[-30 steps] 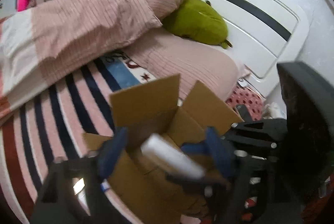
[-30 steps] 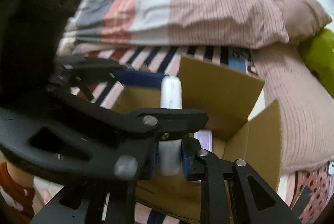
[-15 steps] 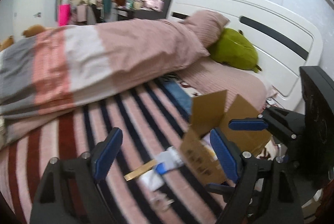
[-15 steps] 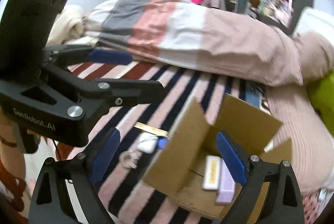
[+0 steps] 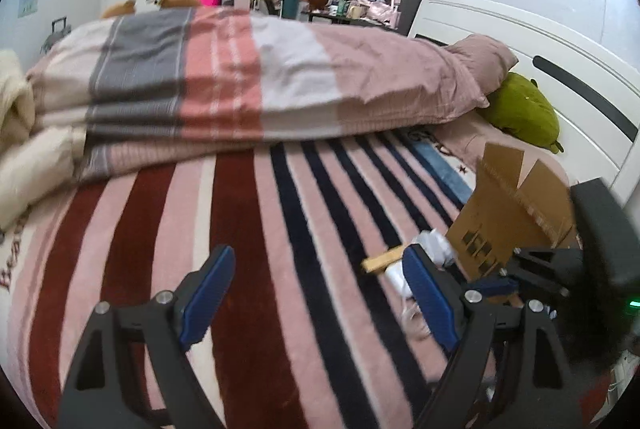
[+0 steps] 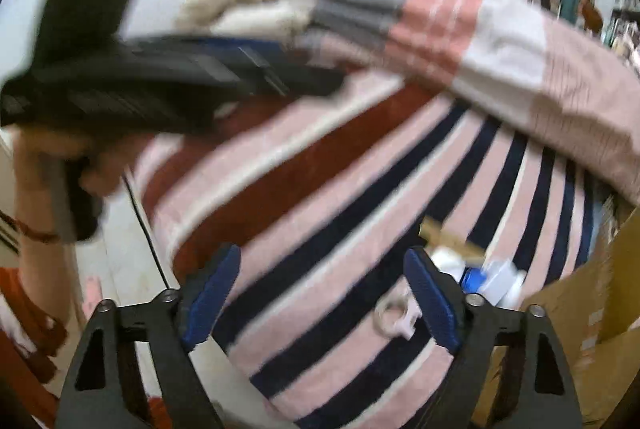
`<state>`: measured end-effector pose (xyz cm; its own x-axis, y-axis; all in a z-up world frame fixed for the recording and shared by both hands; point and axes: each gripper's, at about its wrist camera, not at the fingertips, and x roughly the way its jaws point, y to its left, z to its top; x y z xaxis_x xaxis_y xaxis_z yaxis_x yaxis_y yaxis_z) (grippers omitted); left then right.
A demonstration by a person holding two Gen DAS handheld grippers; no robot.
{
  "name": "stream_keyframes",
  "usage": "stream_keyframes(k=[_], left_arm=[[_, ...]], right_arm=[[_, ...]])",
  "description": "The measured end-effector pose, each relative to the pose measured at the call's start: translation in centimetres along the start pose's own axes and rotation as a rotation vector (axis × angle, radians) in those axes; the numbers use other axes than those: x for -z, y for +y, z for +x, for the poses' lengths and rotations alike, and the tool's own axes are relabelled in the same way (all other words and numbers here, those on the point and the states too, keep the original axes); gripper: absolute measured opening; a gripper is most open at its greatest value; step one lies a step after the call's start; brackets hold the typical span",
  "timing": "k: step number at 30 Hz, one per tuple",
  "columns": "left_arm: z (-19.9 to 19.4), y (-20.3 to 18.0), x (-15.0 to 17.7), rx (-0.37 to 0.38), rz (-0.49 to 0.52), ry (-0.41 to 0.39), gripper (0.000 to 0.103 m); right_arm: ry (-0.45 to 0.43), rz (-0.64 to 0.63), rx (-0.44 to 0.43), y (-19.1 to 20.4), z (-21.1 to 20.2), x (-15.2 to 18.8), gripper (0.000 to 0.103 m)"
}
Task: Organize rigid objects
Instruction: 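Lower the right tool onto the clear tape roll and close on it, then carry the tape roll into the cardboard box and open the right tool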
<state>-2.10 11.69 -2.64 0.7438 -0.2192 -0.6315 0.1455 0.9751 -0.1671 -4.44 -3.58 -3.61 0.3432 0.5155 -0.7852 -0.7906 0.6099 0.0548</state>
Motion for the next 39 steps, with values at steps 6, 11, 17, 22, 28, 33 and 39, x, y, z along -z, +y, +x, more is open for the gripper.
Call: stream_keyframes(k=[6, 11, 17, 22, 28, 33, 39], left_arm=[[2.1, 0.6, 3.1, 0.015, -0.020, 0.066, 0.084], [3.0, 0.3, 3.5, 0.026, -0.020, 0.087, 0.084], [3.1, -1.2, 3.1, 0.058, 0.010, 0.093, 0.084], [3.1, -3.2, 2.5, 0.174, 0.036, 0.110, 0.083], [1.7, -6.3, 0.6, 0.332, 0.068, 0.095, 0.080], [0.8, -9.5, -2.2, 0.417, 0.099, 0.071, 0.061], [2.1, -14.6, -5.1, 0.459, 0.194, 0.085, 0.040]], right_arm=[[0.186, 0.046, 0.089, -3.6, 6.2, 3.8, 0.071], [0.247, 0.064, 0.141, -5.6, 8.6, 5.7, 0.049], [0.208, 0.066, 0.138, -6.0, 8.1, 5.7, 0.035], [0.161, 0.026, 0.131, -4.2, 6.2, 4.9, 0.035], [0.008, -0.017, 0.100, -2.1, 0.2, 2.1, 0.035], [-0.097, -0.058, 0.154, -1.7, -4.8, 0.0, 0.035], [-0.138, -0.031, 0.219, -3.9, -8.1, 0.2, 0.035]])
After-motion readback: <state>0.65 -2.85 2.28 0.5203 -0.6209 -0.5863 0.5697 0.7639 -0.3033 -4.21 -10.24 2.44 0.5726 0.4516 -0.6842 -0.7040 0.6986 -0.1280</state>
